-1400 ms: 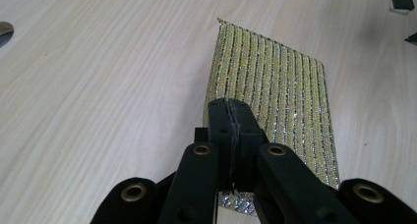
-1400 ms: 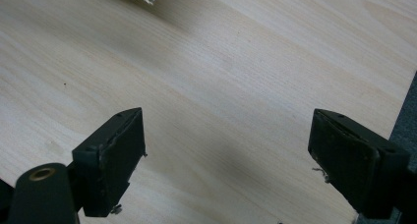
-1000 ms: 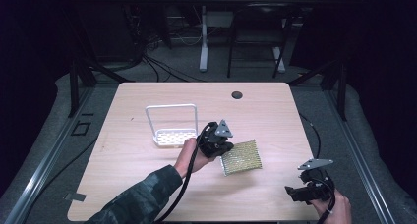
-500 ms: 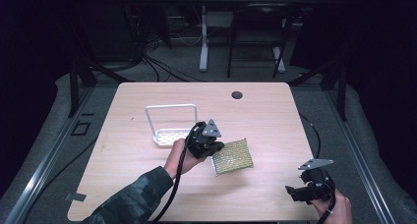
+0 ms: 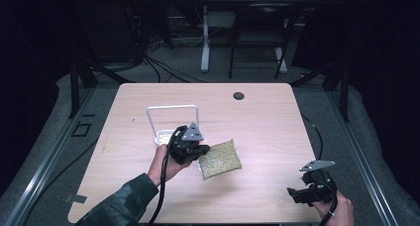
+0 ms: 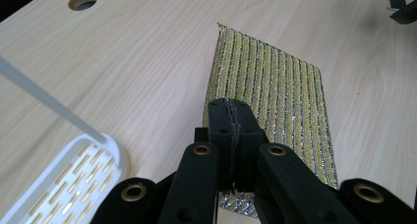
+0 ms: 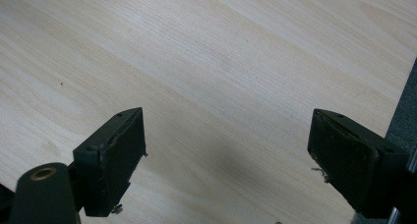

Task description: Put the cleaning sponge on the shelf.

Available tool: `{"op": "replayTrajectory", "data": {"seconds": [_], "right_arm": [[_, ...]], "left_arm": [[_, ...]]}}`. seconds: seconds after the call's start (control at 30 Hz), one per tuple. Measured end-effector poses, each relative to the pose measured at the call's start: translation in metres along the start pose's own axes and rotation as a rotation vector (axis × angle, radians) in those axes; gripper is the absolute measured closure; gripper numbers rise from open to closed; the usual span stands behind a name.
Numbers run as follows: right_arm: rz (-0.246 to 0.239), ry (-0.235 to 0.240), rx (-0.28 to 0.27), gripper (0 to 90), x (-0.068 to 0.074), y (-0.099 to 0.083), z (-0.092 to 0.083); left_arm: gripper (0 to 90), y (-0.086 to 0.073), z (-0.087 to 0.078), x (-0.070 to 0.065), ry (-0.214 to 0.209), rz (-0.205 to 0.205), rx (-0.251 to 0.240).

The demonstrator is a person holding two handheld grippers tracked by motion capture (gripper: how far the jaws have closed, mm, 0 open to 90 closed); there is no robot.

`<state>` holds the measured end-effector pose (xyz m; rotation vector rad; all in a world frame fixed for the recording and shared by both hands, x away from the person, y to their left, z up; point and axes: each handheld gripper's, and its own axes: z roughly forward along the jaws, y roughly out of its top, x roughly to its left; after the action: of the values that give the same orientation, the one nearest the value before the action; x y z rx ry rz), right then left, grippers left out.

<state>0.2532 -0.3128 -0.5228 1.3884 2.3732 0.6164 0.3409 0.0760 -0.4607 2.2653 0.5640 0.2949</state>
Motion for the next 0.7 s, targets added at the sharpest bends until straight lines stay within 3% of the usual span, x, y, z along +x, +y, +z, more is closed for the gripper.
{"op": "replayTrajectory", "data": {"seconds": [0.7], "right_arm": [[-0.007,0.001,0.004,14.1,0.002,0.001,0.0]], "left_arm": [[89.6,-0.041,-0.036,0.021,0.065,-0.089,-0.032]]}}
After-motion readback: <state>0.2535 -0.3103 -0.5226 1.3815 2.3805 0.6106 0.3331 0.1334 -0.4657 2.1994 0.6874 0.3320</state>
